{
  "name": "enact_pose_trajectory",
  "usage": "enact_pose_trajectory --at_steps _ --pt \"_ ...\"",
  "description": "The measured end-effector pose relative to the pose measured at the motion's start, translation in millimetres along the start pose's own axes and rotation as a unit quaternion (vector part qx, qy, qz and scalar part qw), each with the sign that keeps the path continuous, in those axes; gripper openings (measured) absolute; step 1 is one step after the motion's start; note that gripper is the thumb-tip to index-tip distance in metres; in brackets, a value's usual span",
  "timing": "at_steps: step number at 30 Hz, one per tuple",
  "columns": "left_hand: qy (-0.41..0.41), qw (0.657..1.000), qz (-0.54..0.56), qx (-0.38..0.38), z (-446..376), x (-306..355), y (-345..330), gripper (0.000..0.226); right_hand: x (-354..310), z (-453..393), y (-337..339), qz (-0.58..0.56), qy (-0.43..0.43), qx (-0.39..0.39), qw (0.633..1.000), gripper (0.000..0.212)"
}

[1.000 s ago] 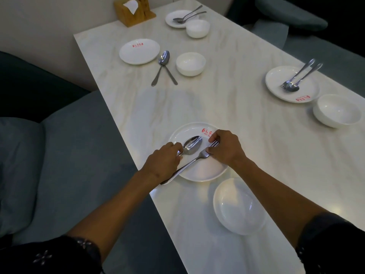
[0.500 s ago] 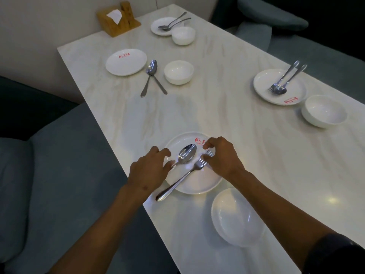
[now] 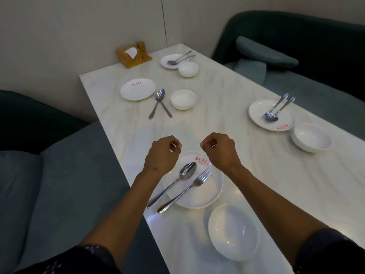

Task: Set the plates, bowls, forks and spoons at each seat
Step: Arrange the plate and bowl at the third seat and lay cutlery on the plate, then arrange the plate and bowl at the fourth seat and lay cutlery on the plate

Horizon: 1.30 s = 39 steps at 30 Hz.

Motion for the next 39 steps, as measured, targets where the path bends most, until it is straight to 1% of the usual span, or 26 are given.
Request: enact_pose_trajectory --at_steps 6,10,15,18,23,26,28,30,32,33,35,36,39 --pt "-0.005 0.999 0.031 0.036 -42 24 17 0.014 -36 -32 0 -0.024 0.015 0.016 0.999 0.01" --pt "-0.006 0.999 0.022 0.043 -89 23 23 0.019 -47 -70 -25 -0.033 -0.018 0.019 0.999 0.017" --pt "0.028 0.998 0.035 0.037 -165 -2 11 0.015 -37 -124 -71 -0.019 -0.067 0.009 0.998 0.024" --pt "0.05 0.997 0.054 0.021 -207 -18 -9 0.015 -19 -154 -97 -0.022 -0.102 0.022 0.994 0.031" --pt "0.091 0.995 0.036 -0.034 -267 -47 -54 0.04 10 -196 -127 -0.021 -0.176 0.053 0.983 0.046" --pt "0.096 0.993 0.034 -0.06 -291 -53 -77 0.046 23 -216 -140 -0.031 -0.222 0.064 0.972 0.053" --pt "0.081 0.994 0.038 -0.062 -305 -53 -89 0.046 22 -225 -145 -0.012 -0.218 0.088 0.972 0.055" --pt "0.068 0.996 0.05 -0.033 -320 -51 -90 0.041 12 -235 -146 0.019 -0.178 0.135 0.975 0.051" --pt "0.074 0.995 0.068 0.029 -337 -58 -77 0.033 -6 -244 -145 0.036 -0.128 0.171 0.976 0.043" --pt "0.081 0.992 0.077 0.057 -342 -60 -67 0.03 -17 -246 -144 0.04 -0.097 0.176 0.979 0.039" --pt "0.105 0.986 0.073 0.104 -364 -86 -44 0.025 -45 -262 -166 0.054 -0.042 0.151 0.986 0.029" --pt "0.103 0.985 0.064 0.121 -368 -92 -36 0.023 -56 -265 -170 0.049 -0.03 0.142 0.988 0.026" --pt "0.116 0.978 0.032 0.171 -387 -124 -5 0.02 -75 -283 -212 -0.004 -0.037 0.092 0.995 0.024"
Point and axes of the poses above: each hand's wrist, its own z-axis away from the middle knuckle, its own y-axis out of the back of the hand, x = y × z, the point moved 7 cm from there along -z, towards the middle knuckle, and after that the axes turned 12 degrees about x, right-handed, at the moved point
